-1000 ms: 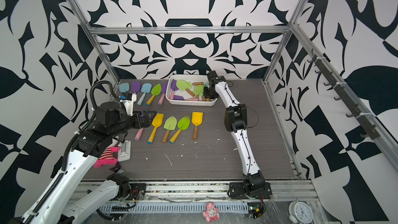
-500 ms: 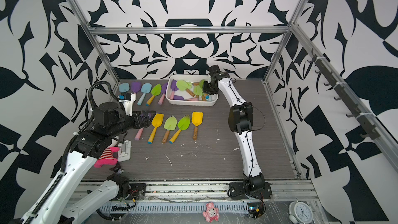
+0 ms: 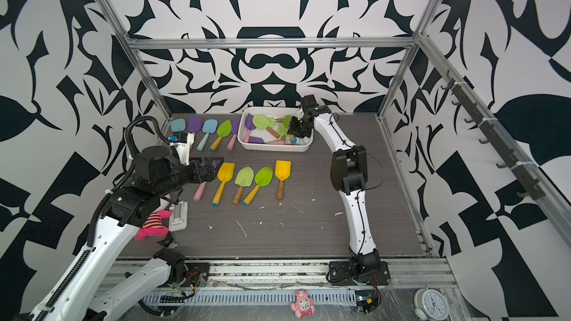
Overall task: Take the shovel out of the storage box
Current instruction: Pick up the shovel from the storage box.
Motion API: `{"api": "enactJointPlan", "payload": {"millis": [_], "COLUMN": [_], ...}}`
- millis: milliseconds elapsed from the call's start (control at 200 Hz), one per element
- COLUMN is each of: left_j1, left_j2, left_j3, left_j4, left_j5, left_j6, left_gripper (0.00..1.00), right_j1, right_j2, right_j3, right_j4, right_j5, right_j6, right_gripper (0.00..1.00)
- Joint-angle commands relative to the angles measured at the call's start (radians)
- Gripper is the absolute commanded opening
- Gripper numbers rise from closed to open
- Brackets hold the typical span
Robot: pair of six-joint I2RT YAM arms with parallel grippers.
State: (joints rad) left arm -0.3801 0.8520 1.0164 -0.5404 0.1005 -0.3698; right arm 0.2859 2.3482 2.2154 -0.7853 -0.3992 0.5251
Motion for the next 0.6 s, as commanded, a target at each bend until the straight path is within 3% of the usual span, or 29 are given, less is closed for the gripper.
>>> {"api": "enactJointPlan", "payload": {"millis": [0, 595], "left_j1": [-0.003, -0.003], "left_j2": [-0.005, 0.061], "left_j3": [-0.001, 0.017], "left_j4": [0.031, 0.086], "left_j5": [0.001, 0.032], "left_j6": [-0.003, 0.076], "left_gripper": [0.99, 0.99], "right_j1": [0.009, 0.018], "right_j2": [-0.135, -0.524], "right_j3": [-0.061, -0.53], "right_j4": [0.1, 0.235], "right_j5": [-0.027, 0.034], "right_j6": [0.033, 0.069], "right_gripper": [0.0, 0.0]}}
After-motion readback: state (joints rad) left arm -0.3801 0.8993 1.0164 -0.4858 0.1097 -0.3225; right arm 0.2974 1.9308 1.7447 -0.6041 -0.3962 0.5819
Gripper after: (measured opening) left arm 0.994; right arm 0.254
